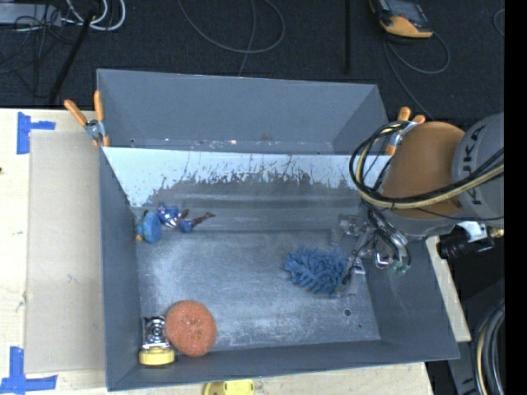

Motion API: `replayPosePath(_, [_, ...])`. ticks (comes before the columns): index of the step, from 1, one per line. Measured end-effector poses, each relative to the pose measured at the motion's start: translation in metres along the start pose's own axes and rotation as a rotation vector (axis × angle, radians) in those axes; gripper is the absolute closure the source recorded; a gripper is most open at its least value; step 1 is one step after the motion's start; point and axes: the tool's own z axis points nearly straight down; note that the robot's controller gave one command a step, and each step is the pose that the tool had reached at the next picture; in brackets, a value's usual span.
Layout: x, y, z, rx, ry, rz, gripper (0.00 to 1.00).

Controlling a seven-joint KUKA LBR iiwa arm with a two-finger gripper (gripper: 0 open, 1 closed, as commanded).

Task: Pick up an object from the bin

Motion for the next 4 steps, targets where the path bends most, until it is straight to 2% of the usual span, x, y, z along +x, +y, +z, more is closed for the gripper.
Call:
replayPosePath(1, [0.0110, 0.0167, 0.0402, 0.000, 0.001, 0.369, 0.00])
replayPosePath(2, [0.0086, 0.0194, 0.0500, 0.001, 0.001, 0.105, 1.00])
replayPosePath(4, [0.0086, 0.0198, 0.0501, 0.001, 0.001, 0.104, 1.00])
